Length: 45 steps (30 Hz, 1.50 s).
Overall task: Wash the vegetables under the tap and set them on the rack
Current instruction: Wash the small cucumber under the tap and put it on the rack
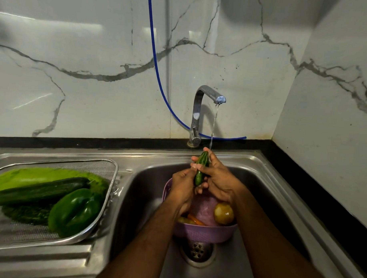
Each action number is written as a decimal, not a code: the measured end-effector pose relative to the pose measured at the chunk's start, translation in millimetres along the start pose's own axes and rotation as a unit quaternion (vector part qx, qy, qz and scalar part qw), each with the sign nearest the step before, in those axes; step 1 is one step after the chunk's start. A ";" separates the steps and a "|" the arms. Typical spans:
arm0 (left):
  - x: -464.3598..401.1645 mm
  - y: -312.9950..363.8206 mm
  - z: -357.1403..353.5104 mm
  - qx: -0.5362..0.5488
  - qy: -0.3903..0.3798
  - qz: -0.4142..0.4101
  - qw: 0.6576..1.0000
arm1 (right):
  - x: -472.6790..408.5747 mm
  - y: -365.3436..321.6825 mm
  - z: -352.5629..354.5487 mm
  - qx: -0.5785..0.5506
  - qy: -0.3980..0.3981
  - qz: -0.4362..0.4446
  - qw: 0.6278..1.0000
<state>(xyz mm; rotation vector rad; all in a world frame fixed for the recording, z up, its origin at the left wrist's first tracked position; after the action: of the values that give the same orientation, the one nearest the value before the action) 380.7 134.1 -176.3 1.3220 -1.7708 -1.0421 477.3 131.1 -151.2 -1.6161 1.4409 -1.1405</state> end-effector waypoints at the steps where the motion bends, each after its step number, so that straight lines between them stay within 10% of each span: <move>1: 0.9 0.4 -0.8 -0.002 -0.003 0.002 1.000 | 1.2 -0.2 0.5 0.005 0.009 0.000 1.000; 13: -2.1 2.9 -9.8 -0.041 -0.064 -0.054 0.996 | -6.4 8.7 29.9 0.006 0.155 -0.019 0.988; 22: -5.7 22.8 20.3 -0.296 0.074 -0.159 0.939 | -4.2 17.1 30.0 -0.085 0.138 -0.021 0.987; 38: 44.9 120.1 23.7 -0.551 0.052 -0.219 0.804 | 33.0 0.0 24.7 0.320 0.252 0.132 0.904; 45: 77.1 190.4 39.2 -0.550 0.029 -0.258 0.794 | 41.8 7.7 -27.1 0.463 0.152 0.132 0.863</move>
<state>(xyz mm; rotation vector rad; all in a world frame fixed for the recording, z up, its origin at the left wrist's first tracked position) 247.6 98.1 -19.1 0.9891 -0.4387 -1.8796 449.5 90.4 -140.8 -0.5631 0.9652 -1.6151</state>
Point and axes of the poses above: each hand's wrist, its own x-axis away from the middle knuckle, its own z-axis out of the back of the hand, y = z × x, the point moved 7 cm from there along -x, towards the middle knuckle, and after that the axes turned 5 degrees about -z, right-handed, at the moved point
